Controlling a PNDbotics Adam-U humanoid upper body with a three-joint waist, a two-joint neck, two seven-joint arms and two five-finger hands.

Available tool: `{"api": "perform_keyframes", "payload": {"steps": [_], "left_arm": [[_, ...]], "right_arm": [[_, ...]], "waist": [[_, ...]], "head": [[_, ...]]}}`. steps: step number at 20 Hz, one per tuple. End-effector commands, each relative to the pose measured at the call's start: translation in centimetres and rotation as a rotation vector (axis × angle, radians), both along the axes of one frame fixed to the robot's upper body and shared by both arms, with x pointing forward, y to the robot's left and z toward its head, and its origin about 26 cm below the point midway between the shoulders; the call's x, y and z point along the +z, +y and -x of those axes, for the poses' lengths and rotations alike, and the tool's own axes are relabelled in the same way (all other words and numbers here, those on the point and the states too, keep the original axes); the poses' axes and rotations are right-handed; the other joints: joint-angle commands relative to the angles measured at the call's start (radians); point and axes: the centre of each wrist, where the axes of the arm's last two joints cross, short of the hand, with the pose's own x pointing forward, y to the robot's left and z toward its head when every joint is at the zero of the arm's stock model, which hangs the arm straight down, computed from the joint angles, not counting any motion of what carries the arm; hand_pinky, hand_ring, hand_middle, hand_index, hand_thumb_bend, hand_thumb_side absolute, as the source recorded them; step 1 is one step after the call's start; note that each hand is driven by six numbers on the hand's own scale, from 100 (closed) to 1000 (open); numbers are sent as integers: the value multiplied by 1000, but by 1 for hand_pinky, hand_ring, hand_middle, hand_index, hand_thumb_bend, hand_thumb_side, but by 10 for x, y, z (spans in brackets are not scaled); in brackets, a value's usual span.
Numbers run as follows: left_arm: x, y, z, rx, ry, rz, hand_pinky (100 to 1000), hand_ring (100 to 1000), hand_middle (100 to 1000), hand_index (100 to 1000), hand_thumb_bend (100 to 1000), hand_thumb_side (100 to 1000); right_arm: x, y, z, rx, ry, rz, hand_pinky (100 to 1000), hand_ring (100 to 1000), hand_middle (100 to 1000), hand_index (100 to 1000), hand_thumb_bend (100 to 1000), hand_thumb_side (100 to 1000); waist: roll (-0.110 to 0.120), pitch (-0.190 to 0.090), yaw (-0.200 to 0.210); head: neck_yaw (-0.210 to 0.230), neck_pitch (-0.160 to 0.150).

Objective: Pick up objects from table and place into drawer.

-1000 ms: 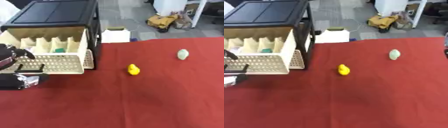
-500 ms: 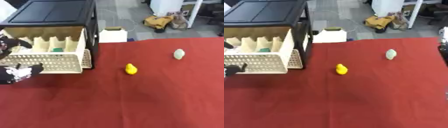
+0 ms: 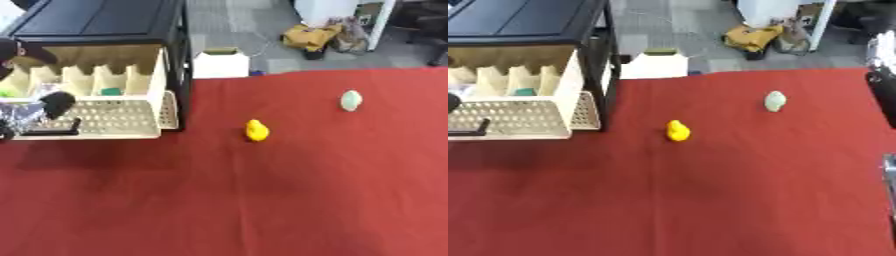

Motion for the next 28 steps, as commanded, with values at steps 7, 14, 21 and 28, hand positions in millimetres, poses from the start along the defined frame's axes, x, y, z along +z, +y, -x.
{"api": "perform_keyframes", "payload": {"steps": [7,14,21,28], "left_arm": [[2,-5,0,-22,-287,440,100,100,100,764,537,1000],[-16,-16,-5,-66,-372,719,100,100,100,753,488,1000],[-47,-36,-10,-175,-363,971,100,100,100,819,343,1000],[-67,-51,-10,-262,-279,1034,228,276,352,894,179,1000]], "right_arm": [[27,2,3,-13,-27,132,584,596,496,755,357,706],[45,7,3,-36,-25,237,588,607,505,759,427,729],[69,13,-1,-90,-1,378,597,620,519,762,434,858],[85,9,-28,-124,103,540,611,643,540,775,438,971]], "waist": [[-8,-27,0],[-15,-36,-1],[-22,-44,-7],[-21,-52,-4]], "head": [[-14,27],[-16,22],[-15,17],[-23,15]]}}
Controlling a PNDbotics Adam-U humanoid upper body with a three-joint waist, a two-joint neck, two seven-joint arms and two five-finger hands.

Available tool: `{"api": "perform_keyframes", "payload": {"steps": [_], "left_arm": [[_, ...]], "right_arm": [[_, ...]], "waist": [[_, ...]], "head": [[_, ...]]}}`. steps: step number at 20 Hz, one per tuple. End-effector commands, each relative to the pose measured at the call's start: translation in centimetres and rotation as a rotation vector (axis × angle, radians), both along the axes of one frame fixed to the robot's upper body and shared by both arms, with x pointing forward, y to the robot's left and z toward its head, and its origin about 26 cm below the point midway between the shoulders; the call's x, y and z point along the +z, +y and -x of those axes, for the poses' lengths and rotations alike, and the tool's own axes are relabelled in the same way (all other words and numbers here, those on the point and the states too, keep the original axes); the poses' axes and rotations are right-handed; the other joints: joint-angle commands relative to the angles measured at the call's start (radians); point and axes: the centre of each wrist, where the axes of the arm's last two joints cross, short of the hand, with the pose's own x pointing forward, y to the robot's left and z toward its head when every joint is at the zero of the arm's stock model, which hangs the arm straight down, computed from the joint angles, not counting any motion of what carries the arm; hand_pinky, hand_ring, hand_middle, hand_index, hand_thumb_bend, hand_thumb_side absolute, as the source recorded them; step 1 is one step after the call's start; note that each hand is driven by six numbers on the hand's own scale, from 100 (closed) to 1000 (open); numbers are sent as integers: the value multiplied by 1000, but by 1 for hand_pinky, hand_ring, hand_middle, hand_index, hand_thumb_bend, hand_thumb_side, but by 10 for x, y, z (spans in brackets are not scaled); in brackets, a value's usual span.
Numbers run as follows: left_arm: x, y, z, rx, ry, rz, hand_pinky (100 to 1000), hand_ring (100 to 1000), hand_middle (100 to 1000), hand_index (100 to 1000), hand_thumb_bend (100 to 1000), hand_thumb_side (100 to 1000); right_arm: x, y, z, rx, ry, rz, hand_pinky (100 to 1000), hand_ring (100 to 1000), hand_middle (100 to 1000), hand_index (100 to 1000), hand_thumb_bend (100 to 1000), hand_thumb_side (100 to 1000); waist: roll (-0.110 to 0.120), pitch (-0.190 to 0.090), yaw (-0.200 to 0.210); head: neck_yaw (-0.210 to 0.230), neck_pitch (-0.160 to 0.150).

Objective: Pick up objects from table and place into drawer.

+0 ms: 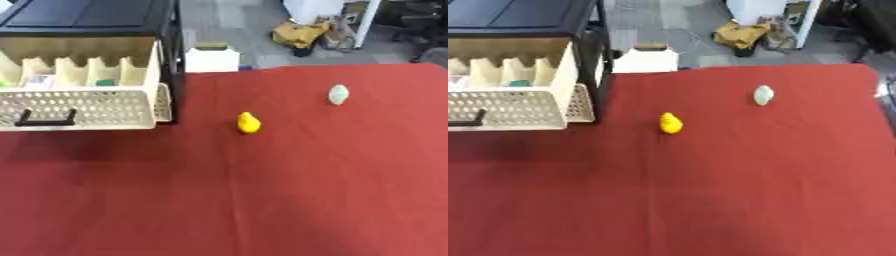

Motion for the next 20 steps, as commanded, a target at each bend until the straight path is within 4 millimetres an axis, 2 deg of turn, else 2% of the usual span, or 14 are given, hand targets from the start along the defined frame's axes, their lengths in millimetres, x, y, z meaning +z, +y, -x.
{"api": "perform_keyframes", "payload": {"steps": [1,8,13,20], "left_arm": [[1,-5,3,-53,-15,-15,274,329,402,899,166,1000],[-4,-10,3,-106,1,-40,414,524,567,895,147,1000],[-8,-11,3,-113,21,-41,424,529,571,891,116,1000],[-12,-13,3,-119,41,-31,426,526,573,885,100,1000]], "right_arm": [[11,-8,-9,-38,35,92,617,650,546,778,444,981],[5,-9,-46,-49,185,266,653,693,601,806,521,976],[-1,-11,-72,-60,286,339,680,718,626,821,567,927],[-10,0,-100,-57,394,422,710,745,659,846,615,850]], "waist": [[2,-23,4],[6,-28,22],[8,-27,32],[9,-21,45]], "head": [[-5,-6],[-17,-12],[-21,-10],[-32,-12]]}}
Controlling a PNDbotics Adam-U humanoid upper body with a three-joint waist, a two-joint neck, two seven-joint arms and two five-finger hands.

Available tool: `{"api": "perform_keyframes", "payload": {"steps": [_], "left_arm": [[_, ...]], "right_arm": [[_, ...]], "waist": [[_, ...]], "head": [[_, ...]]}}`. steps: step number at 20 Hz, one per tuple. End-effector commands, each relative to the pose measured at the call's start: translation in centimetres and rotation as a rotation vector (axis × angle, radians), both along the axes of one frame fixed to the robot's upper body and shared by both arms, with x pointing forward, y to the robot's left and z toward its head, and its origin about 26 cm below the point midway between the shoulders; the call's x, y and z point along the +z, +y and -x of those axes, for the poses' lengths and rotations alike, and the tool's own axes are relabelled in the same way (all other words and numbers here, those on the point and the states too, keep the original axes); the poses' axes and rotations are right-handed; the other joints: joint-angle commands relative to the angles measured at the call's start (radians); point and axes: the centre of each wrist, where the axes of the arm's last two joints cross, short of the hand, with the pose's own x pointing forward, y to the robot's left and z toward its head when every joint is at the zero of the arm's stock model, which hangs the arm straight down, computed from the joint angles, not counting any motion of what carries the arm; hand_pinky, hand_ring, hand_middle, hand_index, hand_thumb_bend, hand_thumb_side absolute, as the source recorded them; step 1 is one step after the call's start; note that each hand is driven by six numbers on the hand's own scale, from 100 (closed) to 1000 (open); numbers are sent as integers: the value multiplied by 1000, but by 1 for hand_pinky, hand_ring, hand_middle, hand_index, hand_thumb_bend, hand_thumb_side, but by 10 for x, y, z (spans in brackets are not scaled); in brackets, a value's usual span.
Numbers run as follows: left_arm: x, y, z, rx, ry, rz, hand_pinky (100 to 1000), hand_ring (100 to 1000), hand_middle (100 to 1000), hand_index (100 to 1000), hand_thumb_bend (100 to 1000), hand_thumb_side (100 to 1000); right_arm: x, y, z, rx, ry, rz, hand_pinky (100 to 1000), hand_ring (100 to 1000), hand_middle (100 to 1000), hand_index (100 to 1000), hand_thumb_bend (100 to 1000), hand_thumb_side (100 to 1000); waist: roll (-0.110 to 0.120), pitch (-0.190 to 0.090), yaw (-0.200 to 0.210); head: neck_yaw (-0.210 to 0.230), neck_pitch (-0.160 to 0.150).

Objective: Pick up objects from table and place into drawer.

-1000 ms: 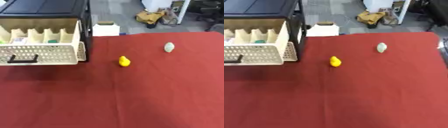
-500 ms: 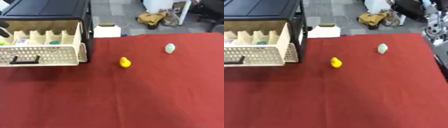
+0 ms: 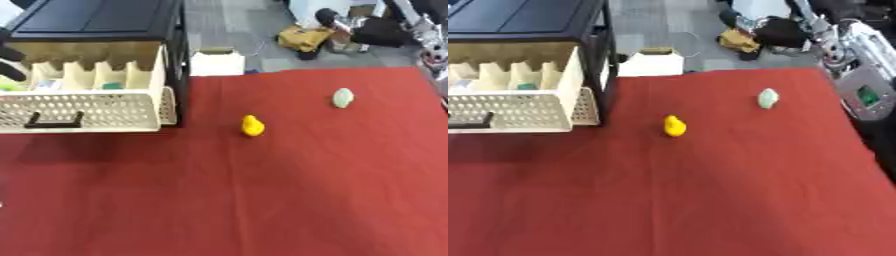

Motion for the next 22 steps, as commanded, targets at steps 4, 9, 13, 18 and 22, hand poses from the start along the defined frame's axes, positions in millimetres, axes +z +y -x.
{"api": "perform_keyframes", "payload": {"steps": [4,9,13,18,22], "left_arm": [[3,-1,2,-7,-5,-3,426,523,572,881,100,1000],[2,-2,3,-12,8,0,425,520,573,876,100,1000],[0,-4,3,-17,18,3,424,518,573,873,100,1000],[-1,-5,3,-22,28,6,424,517,574,868,100,1000],[-1,-6,3,-26,34,10,423,516,574,866,100,1000]], "right_arm": [[0,3,-17,-21,59,48,717,755,647,869,631,790],[-11,7,-25,8,158,69,751,789,659,901,702,618],[-17,11,-29,22,250,56,768,803,644,885,740,525],[-25,18,-28,46,327,36,753,789,590,871,736,379],[-29,24,-27,76,411,0,756,791,560,860,742,263]], "waist": [[-1,-11,7],[-1,-11,10],[-1,-13,11],[0,-16,15],[-1,-17,18]], "head": [[-12,-11],[-14,-12],[-15,-12],[-16,-11],[-17,-11]]}}
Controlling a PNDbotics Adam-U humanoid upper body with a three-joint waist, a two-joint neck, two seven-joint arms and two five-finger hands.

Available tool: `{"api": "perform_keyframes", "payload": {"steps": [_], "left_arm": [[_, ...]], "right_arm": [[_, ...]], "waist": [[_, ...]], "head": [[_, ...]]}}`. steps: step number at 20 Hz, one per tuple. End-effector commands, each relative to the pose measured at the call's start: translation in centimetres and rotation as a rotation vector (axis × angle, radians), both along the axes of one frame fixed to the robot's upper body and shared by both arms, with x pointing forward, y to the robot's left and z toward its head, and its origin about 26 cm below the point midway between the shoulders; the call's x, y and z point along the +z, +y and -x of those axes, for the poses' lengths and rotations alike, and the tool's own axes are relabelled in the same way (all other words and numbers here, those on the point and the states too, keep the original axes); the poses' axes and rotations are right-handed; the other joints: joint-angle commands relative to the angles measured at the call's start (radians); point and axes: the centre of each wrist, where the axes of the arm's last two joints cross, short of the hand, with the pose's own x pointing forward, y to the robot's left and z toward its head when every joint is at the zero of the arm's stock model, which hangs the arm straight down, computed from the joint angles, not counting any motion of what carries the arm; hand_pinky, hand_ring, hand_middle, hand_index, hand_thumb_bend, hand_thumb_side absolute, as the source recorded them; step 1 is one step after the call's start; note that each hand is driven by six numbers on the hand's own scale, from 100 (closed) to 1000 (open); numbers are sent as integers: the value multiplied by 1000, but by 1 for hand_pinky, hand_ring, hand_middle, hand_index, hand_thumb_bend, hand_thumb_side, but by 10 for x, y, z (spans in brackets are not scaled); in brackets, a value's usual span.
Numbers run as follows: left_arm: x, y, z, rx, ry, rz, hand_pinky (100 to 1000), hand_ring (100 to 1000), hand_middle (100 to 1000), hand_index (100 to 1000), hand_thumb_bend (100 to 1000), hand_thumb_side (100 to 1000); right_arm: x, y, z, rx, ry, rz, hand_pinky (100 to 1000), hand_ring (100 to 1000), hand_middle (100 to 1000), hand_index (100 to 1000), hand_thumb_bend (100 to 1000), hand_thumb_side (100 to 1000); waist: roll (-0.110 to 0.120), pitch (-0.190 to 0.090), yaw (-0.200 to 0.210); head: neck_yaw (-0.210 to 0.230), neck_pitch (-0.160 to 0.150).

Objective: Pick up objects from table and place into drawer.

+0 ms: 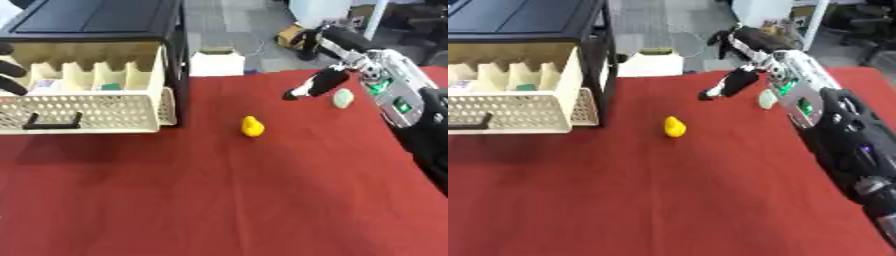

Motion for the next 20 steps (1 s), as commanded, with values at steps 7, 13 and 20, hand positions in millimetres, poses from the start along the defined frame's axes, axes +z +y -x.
{"api": "perform_keyframes", "payload": {"steps": [7,13,20], "left_arm": [[5,-2,2,-15,-6,-1,420,514,573,856,100,1000],[5,-3,2,-15,-1,3,420,514,573,849,100,1000],[5,-5,2,-22,8,4,417,513,572,843,100,1000]], "right_arm": [[11,14,5,3,82,-46,733,767,532,828,702,292],[2,22,5,-16,146,-57,729,763,524,823,695,275],[-7,32,6,-26,194,-70,727,760,513,811,689,275]], "waist": [[-4,-20,2],[-7,-21,6],[-9,-21,4]], "head": [[-4,-4],[-4,-4],[-5,-1]]}}
